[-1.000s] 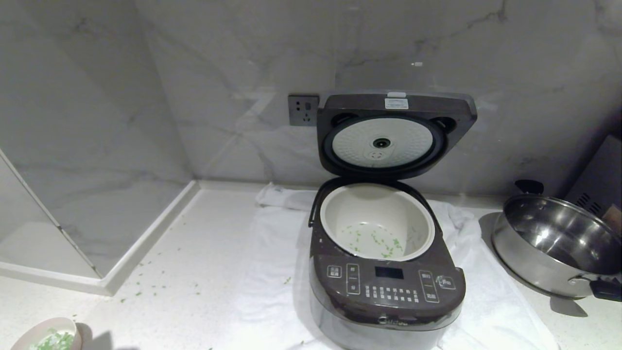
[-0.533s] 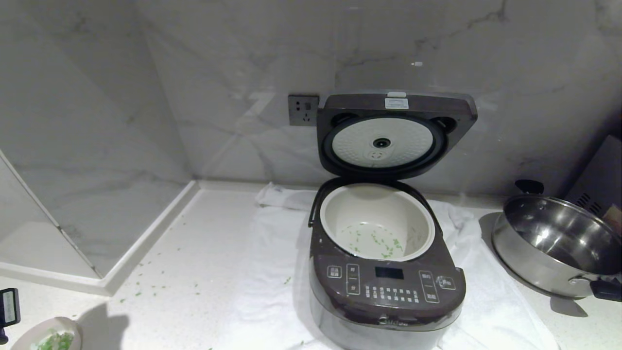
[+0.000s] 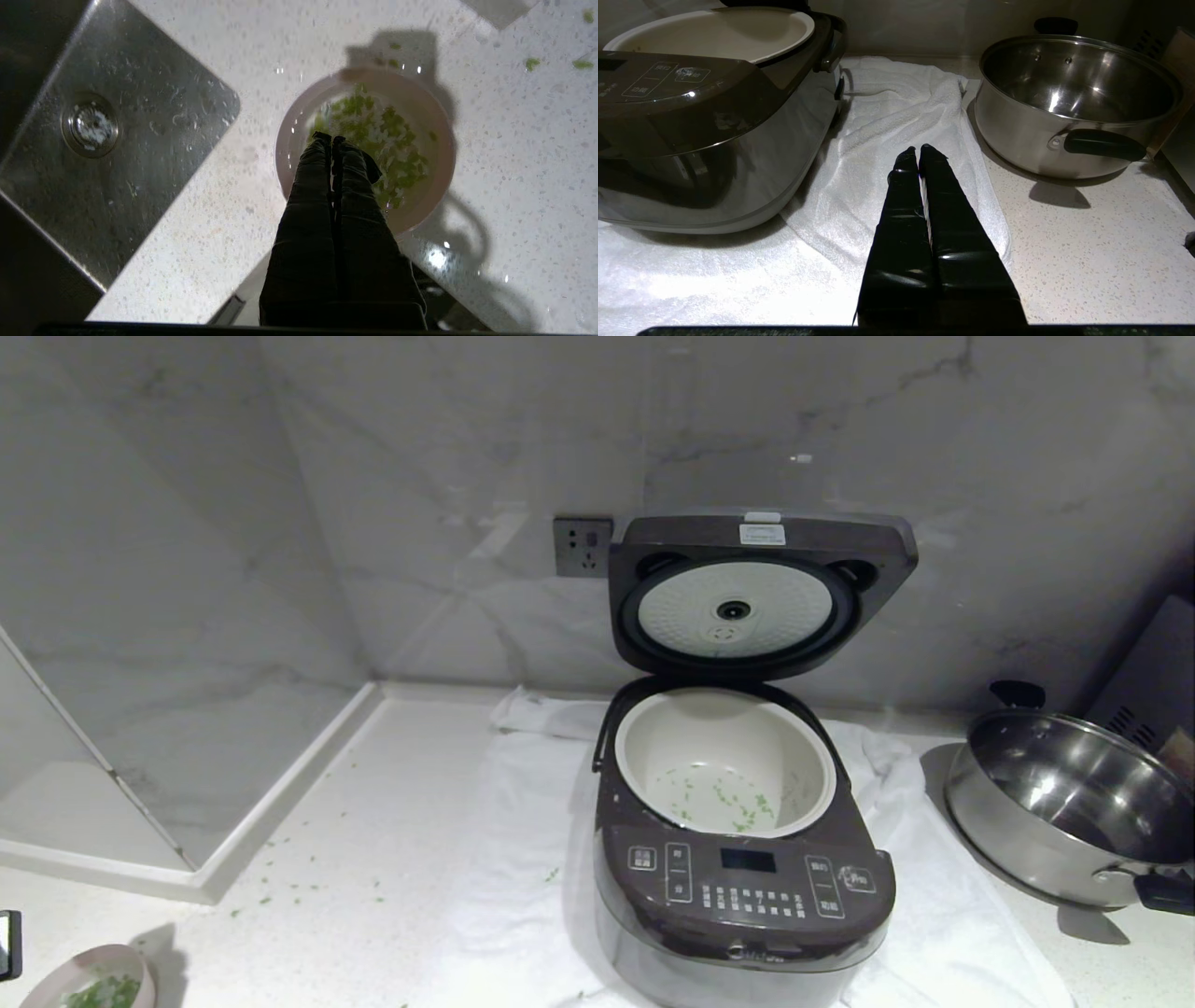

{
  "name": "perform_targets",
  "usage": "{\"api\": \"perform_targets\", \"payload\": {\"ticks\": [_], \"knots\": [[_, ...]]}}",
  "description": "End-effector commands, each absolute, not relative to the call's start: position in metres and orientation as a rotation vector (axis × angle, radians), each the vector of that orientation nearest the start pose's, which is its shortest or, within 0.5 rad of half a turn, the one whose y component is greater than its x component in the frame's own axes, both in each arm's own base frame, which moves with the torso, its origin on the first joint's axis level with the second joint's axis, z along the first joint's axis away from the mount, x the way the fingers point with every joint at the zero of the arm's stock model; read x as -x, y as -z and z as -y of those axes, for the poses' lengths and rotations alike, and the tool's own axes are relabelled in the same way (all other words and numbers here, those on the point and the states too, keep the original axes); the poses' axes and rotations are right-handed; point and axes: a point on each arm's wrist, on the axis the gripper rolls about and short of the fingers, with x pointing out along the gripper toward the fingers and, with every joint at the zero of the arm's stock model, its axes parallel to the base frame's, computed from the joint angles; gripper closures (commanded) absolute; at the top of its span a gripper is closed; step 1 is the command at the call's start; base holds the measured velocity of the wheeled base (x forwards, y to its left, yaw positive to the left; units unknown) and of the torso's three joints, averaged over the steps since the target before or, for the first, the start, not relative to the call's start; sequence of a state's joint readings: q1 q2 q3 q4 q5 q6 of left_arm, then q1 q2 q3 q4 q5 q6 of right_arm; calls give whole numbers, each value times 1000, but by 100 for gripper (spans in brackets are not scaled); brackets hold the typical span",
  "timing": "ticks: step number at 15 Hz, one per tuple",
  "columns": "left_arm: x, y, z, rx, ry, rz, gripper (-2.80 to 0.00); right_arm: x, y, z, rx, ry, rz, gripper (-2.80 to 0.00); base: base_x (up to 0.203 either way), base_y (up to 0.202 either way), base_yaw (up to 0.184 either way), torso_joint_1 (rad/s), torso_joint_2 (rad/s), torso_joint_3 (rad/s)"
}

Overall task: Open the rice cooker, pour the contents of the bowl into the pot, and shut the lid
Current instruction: Pick up the bowl on the table

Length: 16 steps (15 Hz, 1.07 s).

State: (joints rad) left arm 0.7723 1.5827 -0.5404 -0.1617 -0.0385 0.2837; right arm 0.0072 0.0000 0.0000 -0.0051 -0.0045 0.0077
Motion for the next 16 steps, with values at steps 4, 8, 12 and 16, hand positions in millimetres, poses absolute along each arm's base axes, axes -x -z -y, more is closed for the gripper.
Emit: {"api": "perform_targets", "payload": {"ticks": [4, 8, 12, 16], "knots": [[-151, -106, -157, 147, -557, -963, 0, 23, -76, 0, -8, -3, 5, 0, 0, 0, 0, 0, 0, 0], [-149, -84, -179, 173, -560, -1059, 0, 23, -76, 0, -8, -3, 5, 0, 0, 0, 0, 0, 0, 0], [-153, -71, -190, 191, -534, -1095, 0, 23, -76, 0, -8, -3, 5, 0, 0, 0, 0, 0, 0, 0], [-153, -65, -191, 207, -526, -1115, 0, 23, -76, 0, -8, -3, 5, 0, 0, 0, 0, 0, 0, 0]]}}
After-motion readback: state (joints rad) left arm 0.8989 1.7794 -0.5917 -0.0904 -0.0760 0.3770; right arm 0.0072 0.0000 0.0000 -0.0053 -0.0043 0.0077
